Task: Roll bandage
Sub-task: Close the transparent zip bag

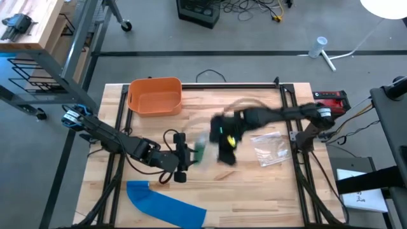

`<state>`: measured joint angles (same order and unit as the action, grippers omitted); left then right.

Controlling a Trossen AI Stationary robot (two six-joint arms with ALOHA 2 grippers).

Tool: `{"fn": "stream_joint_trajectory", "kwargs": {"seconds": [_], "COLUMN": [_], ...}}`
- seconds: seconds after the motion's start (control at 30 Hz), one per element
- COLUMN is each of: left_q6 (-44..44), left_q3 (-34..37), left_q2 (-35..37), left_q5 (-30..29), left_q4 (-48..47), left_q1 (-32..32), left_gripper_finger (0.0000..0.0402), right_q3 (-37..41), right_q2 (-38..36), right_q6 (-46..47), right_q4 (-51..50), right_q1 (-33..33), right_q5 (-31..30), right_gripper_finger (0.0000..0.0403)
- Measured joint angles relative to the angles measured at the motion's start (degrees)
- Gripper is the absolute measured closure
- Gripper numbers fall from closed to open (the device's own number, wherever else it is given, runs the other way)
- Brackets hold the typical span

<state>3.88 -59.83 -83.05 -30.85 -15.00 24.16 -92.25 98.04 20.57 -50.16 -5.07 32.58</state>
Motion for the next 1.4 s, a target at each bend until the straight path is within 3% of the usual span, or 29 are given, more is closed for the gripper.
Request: {"fn": "stream_joint_trajectory", "kwargs": {"seconds": [0.17,0.3,0.5,0.7,0.97,1.13,1.4], "left_q6": [-2.88,-3.43,-3.41,-4.34,-4.54,-4.48,-3.85], "left_q3": [2.22,2.97,2.97,2.97,2.97,2.97,2.98], "left_q2": [-0.19,-0.24,-0.24,-0.24,-0.24,-0.24,-0.24], "left_q5": [-0.15,-0.11,-0.11,1.33,1.85,1.92,4.86], "left_q4": [6.96,7.98,8.37,8.14,8.2,8.27,10.09], "left_q1": [-0.04,-0.07,-0.04,-0.04,-0.04,-0.04,-0.17], "left_gripper_finger": [0.0233,0.0227,0.0223,0.0227,0.0218,0.021,0.02], "right_q3": [-1.66,-2.66,-2.39,-1.26,-0.48,1.49,1.43], "right_q2": [-0.11,-0.12,-0.22,-0.22,-0.22,-0.97,-1.16], "right_q6": [-10.45,-10.03,-6.86,-10.86,-29.78,-42.44,-38.75], "right_q4": [-0.97,-6.09,-14.84,-23.06,-39.3,-39.65,-37.6], "right_q1": [-10.57,-13.88,-12.24,-11.46,-12.87,-13.03,-11.92], "right_q5": [0.83,-9.25,-19.59,-35.7,-38.77,-43.57,-44.09], "right_gripper_finger": [0.0403,0.0403,0.0403,0.0403,0.0403,0.0403,0.0403]}}
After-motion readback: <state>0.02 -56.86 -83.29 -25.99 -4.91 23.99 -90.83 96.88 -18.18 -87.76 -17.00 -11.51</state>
